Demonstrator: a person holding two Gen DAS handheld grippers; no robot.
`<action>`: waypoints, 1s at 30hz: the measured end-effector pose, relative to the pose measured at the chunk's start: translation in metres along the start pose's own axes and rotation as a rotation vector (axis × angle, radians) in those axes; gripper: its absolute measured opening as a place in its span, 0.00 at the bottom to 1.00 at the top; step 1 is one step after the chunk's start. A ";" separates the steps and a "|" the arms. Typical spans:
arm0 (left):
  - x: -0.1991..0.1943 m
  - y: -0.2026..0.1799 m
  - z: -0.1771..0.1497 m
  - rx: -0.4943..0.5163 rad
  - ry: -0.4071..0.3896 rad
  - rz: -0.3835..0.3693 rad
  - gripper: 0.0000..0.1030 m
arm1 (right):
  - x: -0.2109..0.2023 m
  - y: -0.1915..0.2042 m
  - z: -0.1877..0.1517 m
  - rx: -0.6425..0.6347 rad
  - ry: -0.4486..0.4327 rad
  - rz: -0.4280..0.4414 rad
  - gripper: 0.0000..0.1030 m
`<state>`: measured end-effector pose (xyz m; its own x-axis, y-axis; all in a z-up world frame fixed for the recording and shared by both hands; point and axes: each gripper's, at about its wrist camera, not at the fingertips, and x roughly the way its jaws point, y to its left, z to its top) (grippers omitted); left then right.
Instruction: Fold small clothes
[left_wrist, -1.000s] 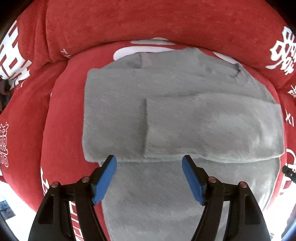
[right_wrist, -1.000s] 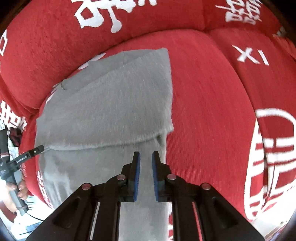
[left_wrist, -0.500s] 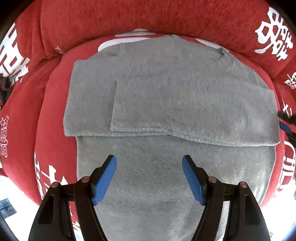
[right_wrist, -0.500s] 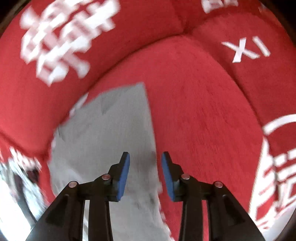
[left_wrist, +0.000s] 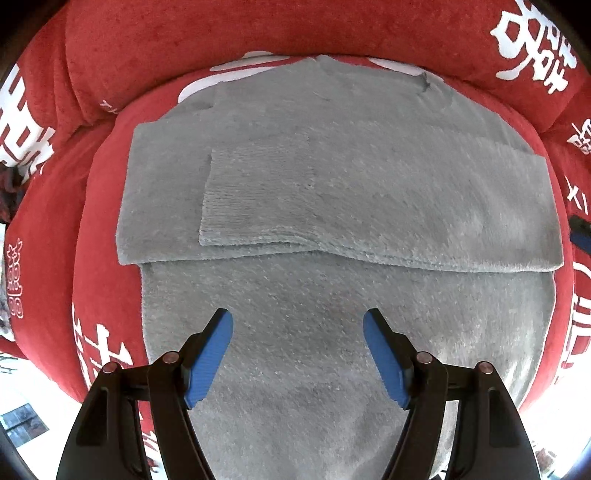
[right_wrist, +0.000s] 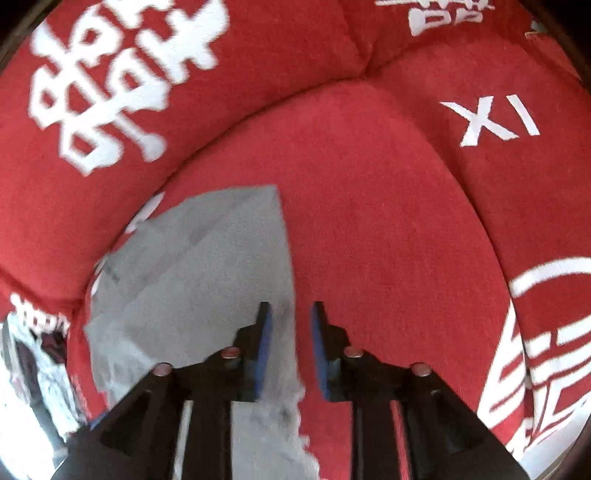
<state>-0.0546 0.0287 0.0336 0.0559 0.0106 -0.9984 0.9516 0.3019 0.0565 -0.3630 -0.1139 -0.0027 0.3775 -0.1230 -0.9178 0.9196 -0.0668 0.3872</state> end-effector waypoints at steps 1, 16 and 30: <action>-0.001 -0.001 0.000 -0.001 0.002 0.001 0.72 | -0.004 0.002 -0.006 -0.018 0.005 0.002 0.39; -0.006 -0.032 -0.018 -0.002 0.023 0.009 0.72 | -0.006 0.013 -0.086 -0.096 0.179 0.097 0.49; -0.022 -0.031 -0.070 -0.045 0.008 -0.025 0.99 | 0.003 0.028 -0.121 -0.148 0.243 0.102 0.59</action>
<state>-0.1063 0.0854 0.0536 0.0299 0.0101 -0.9995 0.9380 0.3451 0.0315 -0.3233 0.0033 -0.0052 0.4674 0.1197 -0.8759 0.8747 0.0805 0.4778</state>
